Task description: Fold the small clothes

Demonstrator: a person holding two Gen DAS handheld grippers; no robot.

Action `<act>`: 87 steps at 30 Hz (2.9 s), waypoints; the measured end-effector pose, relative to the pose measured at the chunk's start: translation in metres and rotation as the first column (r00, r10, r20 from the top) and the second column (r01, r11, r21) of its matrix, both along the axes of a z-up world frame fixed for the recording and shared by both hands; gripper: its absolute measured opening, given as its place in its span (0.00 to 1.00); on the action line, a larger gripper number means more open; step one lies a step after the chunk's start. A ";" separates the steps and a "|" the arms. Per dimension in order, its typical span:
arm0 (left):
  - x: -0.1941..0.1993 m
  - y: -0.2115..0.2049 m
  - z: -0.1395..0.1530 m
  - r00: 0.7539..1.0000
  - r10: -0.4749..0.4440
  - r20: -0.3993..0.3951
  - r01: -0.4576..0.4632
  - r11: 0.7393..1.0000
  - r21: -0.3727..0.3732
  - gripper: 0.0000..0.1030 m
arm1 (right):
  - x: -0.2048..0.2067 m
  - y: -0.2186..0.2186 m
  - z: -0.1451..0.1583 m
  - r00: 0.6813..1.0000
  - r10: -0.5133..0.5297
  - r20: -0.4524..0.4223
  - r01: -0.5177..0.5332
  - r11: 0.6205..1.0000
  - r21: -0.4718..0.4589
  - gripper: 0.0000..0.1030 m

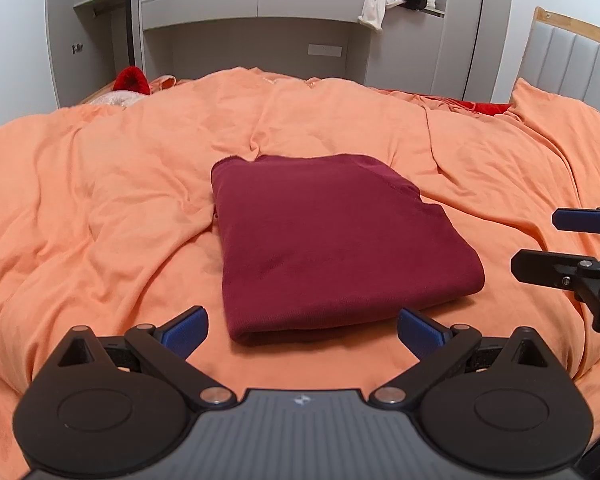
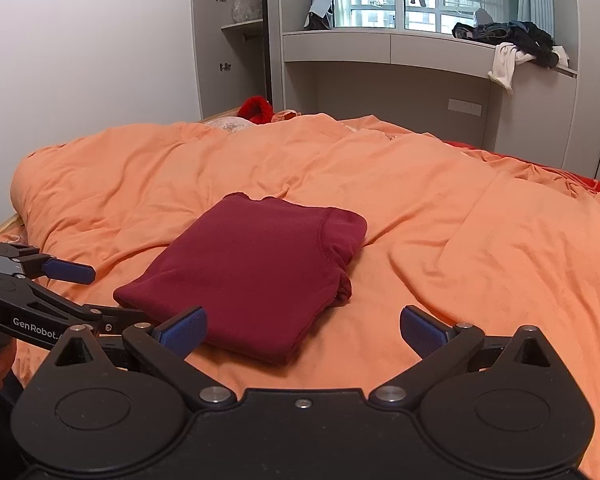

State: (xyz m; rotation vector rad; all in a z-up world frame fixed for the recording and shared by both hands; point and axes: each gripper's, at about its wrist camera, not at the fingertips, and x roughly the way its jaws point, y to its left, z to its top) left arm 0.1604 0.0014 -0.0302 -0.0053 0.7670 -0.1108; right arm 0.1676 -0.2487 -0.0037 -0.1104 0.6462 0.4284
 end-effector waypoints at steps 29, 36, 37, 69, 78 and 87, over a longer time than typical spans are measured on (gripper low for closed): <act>0.002 -0.008 0.002 0.999 -0.024 0.022 0.023 0.999 0.035 0.99 | 0.007 0.004 -0.017 0.993 -0.025 -0.112 0.024 1.000 -0.009 0.99; 0.002 -0.002 0.003 1.000 -0.004 0.022 0.003 0.999 0.040 0.99 | 0.009 0.011 -0.014 0.996 -0.021 -0.084 0.020 1.000 -0.017 0.99; 0.002 0.000 0.002 1.000 -0.001 0.018 0.000 0.999 0.042 0.99 | 0.009 0.012 -0.013 0.996 -0.023 -0.082 0.022 1.000 -0.015 0.99; 0.002 -0.001 -0.013 0.997 0.003 -0.082 0.005 0.996 0.093 0.99 | 0.003 0.015 0.003 1.000 -0.017 0.019 0.017 1.000 0.006 0.99; 0.002 0.004 -0.008 0.997 0.009 -0.075 -0.004 0.998 0.070 0.99 | 0.006 0.017 0.001 1.000 -0.011 0.010 0.010 1.000 0.007 0.99; 0.003 0.004 -0.006 0.998 0.015 -0.068 -0.011 0.998 0.067 0.99 | 0.005 0.020 0.000 1.000 0.002 0.011 -0.002 1.000 -0.006 0.99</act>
